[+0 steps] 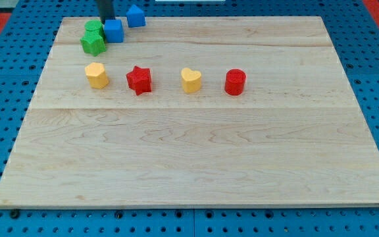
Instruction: Move the green star below the blue triangle
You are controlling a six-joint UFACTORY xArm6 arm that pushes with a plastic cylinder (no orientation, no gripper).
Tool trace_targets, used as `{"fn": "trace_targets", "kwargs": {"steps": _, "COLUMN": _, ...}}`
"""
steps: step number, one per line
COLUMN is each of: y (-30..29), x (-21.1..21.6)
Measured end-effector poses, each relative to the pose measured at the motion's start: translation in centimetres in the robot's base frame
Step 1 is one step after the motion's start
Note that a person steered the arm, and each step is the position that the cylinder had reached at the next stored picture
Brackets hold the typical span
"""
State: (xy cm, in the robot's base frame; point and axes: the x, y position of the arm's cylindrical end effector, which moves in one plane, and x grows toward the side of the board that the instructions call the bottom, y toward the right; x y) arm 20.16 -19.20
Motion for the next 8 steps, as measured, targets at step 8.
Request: {"fn": "trace_targets", "kwargs": {"steps": 8, "y": 6.4, "x": 9.8}}
